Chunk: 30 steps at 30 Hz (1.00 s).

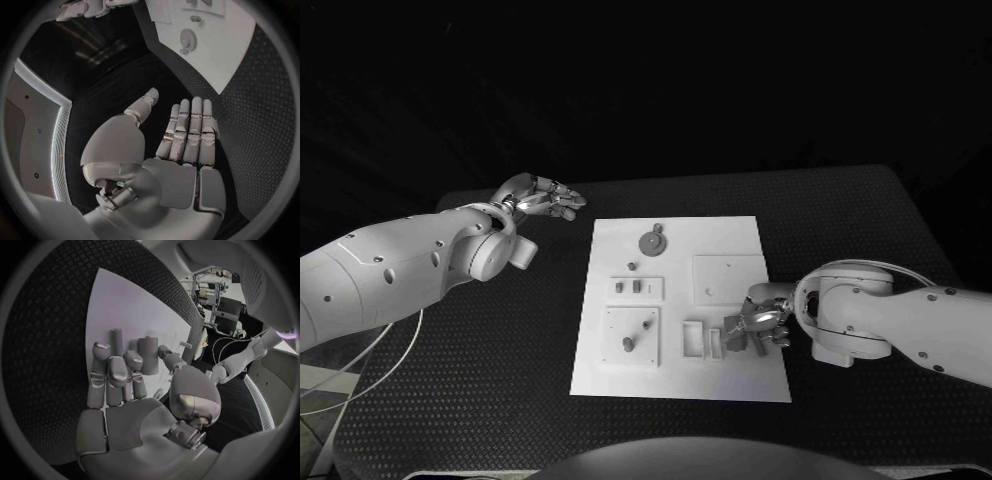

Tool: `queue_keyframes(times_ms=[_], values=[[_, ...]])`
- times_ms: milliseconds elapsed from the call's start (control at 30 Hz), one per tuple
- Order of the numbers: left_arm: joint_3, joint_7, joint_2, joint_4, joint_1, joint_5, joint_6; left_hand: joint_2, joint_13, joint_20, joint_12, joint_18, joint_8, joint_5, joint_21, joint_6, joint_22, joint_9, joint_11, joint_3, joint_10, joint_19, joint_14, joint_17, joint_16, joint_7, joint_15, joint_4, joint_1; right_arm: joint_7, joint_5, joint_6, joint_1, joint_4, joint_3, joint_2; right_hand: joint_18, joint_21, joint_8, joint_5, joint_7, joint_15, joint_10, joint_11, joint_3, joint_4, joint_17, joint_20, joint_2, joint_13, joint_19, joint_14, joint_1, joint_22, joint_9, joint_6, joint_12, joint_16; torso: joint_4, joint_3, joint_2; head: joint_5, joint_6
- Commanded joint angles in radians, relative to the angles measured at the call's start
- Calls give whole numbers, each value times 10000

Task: Assemble the parts on the task board

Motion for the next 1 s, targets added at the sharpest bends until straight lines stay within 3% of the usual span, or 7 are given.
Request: queue_keyframes(times_ms=[33,300,500,1000], values=[[3,38,13,26,4,45,122,-7,-13,25,43,95,46,-42,60,-81,-18,-16,-16,17,-28,45,59,13,-48,9,7,67,-77,-121,116,-260,63,94,-3,-46,245,70,64,37,14,-41,69,-25,53,-141,-13,20,524,-21,61,26,402,195,39,85,53,54,4,5,2,3,-5],[3,31,2,40,4,45,116,-11,-15,24,43,97,48,-42,60,-81,-21,-18,-16,22,-28,44,60,21,-56,8,6,65,-70,-128,1040,-406,258,281,-1,-8,245,82,69,34,2,-52,95,-37,89,-184,-14,15,519,-36,88,35,317,194,40,132,70,79,2,-2,10,24,-6],[3,25,-3,62,6,45,106,-14,-16,25,43,97,50,-43,61,-81,-22,-19,-16,25,-28,43,61,26,-61,8,6,63,-67,-212,1844,-182,280,191,-3,283,245,83,59,33,1,-55,100,-39,108,-186,-16,13,530,-44,94,37,258,193,36,135,76,90,16,-20,16,51,-11],[3,13,-52,136,9,45,100,-21,-18,26,44,97,54,-43,62,-79,-26,-22,-16,28,-28,43,63,38,-71,7,7,65,-66,-307,2226,-80,279,-211,-47,1091,245,76,27,31,2,-53,97,-38,152,-147,-34,18,481,-71,90,28,0,190,24,150,92,110,22,-5,23,118,-74]])
